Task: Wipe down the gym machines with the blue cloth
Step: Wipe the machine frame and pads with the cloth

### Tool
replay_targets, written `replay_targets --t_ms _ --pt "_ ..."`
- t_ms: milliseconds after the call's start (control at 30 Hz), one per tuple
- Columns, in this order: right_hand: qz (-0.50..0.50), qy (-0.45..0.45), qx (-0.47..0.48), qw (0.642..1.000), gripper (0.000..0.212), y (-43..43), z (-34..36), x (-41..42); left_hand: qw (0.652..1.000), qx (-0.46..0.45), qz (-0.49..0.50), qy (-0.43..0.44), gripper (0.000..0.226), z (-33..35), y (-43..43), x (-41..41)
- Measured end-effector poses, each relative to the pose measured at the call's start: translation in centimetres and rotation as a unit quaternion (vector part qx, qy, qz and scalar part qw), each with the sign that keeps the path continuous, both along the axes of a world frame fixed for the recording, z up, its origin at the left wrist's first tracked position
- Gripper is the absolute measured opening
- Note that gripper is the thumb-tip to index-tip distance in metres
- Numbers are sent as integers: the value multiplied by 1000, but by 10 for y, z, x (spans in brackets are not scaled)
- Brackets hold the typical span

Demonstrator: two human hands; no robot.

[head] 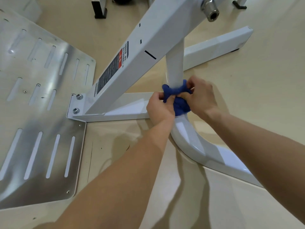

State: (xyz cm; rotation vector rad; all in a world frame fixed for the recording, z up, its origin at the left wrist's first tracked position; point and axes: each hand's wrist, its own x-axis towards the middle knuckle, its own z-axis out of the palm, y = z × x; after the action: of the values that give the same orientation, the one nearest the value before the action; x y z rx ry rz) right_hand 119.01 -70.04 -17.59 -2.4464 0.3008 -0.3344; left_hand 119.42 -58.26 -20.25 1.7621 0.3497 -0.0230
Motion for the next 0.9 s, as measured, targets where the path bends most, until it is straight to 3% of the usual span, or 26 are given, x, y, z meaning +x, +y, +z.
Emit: replay_targets --t_ms 233,367,567,733,833,900 --pt "-7 94 1 996 21 -16 -9 7 994 46 -86 42 25 -10 6 11" --pt "-27 130 10 991 18 -7 3 -1 993 64 -98 22 16 9 8 -6" --pt "-30 7 102 994 29 43 59 -52 981 57 -41 -180 15 44 59 -42" --pt "-84 -155 190 966 19 87 103 -45 929 118 -4 -352 17 112 77 -12" --pt "-133 -231 212 940 15 98 119 -17 915 126 24 -383 23 141 78 21" --pt "-169 -245 210 931 18 104 122 -6 923 122 -18 -366 30 151 75 34"
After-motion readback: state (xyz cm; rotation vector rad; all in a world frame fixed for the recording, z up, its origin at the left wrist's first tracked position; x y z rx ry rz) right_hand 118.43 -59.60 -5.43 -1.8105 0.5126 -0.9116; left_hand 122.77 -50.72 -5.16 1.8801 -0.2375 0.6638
